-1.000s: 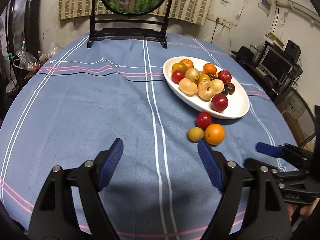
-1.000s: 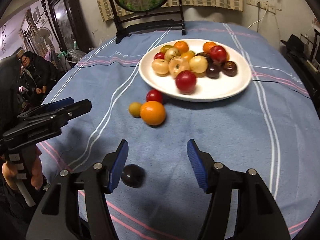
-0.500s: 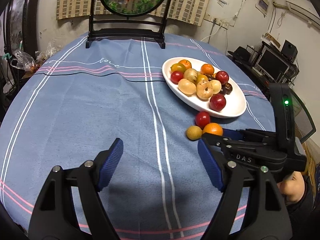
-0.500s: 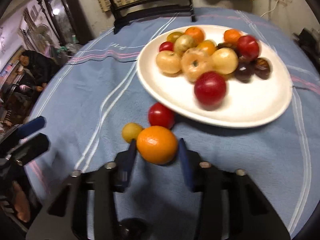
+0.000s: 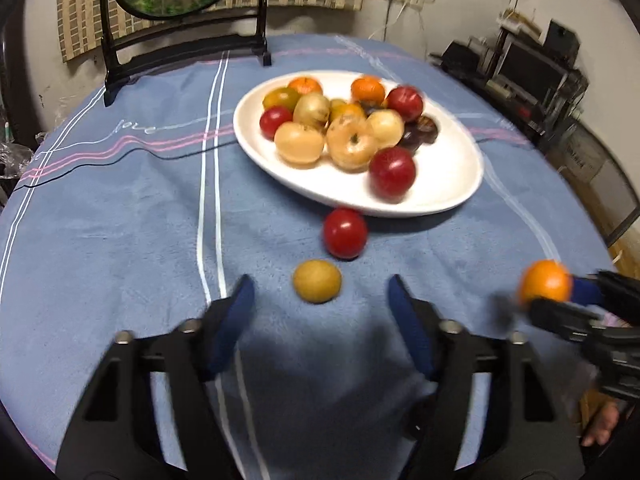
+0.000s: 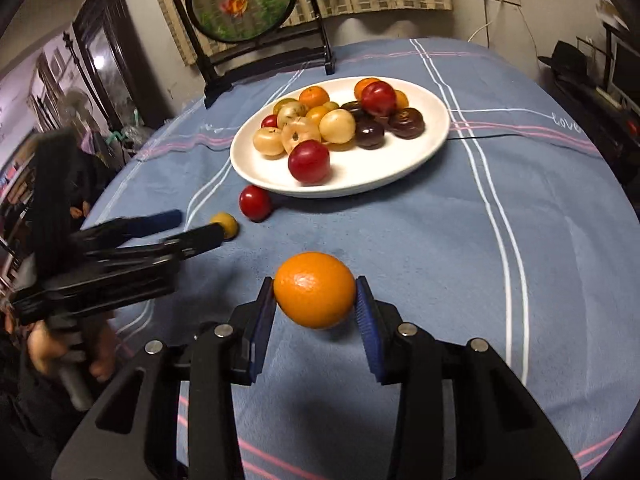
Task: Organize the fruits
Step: 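Grasp an orange with the right tool while the left tool grasps a small olive-green fruit, then carry both held fruits onto the white plate and open both tools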
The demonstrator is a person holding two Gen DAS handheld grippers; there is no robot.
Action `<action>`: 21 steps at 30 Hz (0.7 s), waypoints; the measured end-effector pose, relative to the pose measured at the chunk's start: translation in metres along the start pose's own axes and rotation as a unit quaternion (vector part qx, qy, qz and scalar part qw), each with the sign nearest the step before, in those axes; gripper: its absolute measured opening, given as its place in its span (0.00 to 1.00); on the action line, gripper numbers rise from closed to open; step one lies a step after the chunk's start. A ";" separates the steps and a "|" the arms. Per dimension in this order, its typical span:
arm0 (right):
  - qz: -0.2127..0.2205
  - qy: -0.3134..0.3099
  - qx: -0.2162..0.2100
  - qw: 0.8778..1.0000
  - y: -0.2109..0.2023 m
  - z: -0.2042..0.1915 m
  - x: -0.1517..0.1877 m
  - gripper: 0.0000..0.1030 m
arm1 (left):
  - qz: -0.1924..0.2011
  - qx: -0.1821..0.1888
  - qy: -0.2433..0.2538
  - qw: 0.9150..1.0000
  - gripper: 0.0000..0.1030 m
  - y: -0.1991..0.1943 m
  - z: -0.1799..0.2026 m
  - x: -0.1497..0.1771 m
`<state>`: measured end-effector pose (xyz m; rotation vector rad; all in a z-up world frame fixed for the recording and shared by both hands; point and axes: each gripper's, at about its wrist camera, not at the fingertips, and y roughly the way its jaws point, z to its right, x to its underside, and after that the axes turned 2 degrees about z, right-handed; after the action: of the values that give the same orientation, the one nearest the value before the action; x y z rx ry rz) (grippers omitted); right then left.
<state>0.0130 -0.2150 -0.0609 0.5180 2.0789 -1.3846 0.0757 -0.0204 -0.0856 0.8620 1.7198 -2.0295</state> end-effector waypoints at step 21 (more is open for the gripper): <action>-0.004 0.003 0.002 1.000 0.007 -0.008 -0.003 0.39 | 0.028 0.043 -0.038 0.998 0.27 -0.035 -0.016 0.010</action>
<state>0.0180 -0.2052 -0.0616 0.5160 2.0859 -1.3943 0.0502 0.0037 -0.0661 0.8381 1.5612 -2.0841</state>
